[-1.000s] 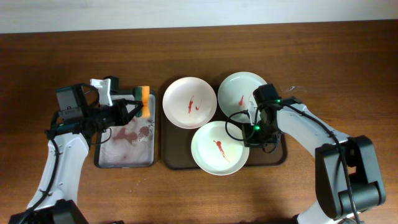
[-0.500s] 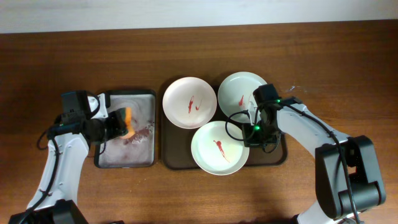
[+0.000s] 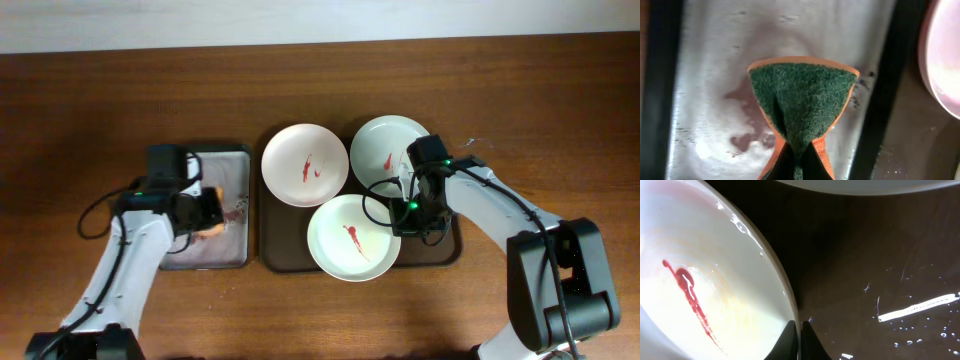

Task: Clean dirty plates on tray and stack at the side
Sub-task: 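Scrub the front white plate with the sponge using the left gripper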

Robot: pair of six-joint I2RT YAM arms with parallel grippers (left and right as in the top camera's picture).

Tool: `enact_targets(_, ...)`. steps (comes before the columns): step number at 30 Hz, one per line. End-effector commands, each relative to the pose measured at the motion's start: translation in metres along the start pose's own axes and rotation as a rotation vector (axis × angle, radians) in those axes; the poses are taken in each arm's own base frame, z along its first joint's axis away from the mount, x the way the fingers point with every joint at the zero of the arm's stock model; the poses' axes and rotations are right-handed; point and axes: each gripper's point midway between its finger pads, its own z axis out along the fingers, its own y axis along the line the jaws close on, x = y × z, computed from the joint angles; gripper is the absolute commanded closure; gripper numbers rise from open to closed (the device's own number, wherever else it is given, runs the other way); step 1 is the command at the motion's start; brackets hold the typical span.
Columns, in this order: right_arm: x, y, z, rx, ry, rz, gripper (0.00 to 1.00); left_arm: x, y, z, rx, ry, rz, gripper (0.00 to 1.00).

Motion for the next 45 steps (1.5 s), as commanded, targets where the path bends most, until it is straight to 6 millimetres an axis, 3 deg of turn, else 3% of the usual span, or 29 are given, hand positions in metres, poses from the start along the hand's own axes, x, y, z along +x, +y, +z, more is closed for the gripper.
enact_targets(1,0.005,-0.002,0.005,0.016,0.019,-0.001,0.96,0.004,-0.043,-0.006,0.059,-0.019,0.11,1.0)
enact_targets(4,0.005,-0.002,0.005,0.016,0.019,-0.001,0.96,0.004,-0.117,-0.016,0.27,-0.073,0.243,1.0)
enact_targets(8,0.005,-0.002,0.005,0.016,0.019,-0.001,0.96,0.005,-0.181,-0.029,0.427,-0.122,0.15,1.0)
enact_targets(12,0.005,-0.002,0.005,0.016,0.019,-0.001,0.96,0.028,-0.217,-0.026,0.579,0.024,0.04,1.0)
enact_targets(14,0.005,-0.002,0.005,0.016,0.019,-0.001,0.96,0.037,-0.235,-0.024,0.685,0.099,0.062,1.0)
enact_targets(19,0.005,-0.002,0.005,0.016,0.019,-0.001,0.96,0.075,-0.261,0.005,0.79,0.293,0.103,1.0)
enact_targets(21,0.005,-0.002,0.005,0.016,0.019,-0.001,0.96,0.088,-0.279,0.003,0.863,0.331,0.15,1.0)
enact_targets(27,0.005,-0.002,0.005,0.016,0.02,-0.001,0.96,0.124,-0.289,0.022,0.813,0.45,0.13,1.0)
enact_targets(29,0.005,-0.002,0.005,0.016,0.019,-0.001,0.96,0.131,-0.292,0.018,0.852,0.495,0.137,1.0)
enact_targets(38,0.005,-0.002,0.005,0.016,0.019,-0.001,0.96,0.143,-0.297,0.016,0.849,0.515,0.159,1.0)
enact_targets(41,0.005,-0.002,0.005,0.016,0.019,-0.001,0.96,0.146,-0.297,0.022,0.806,0.489,0.168,1.0)
enact_targets(45,0.005,-0.002,0.005,0.016,0.019,-0.001,0.96,0.135,-0.291,0.036,0.726,0.417,0.15,1.0)
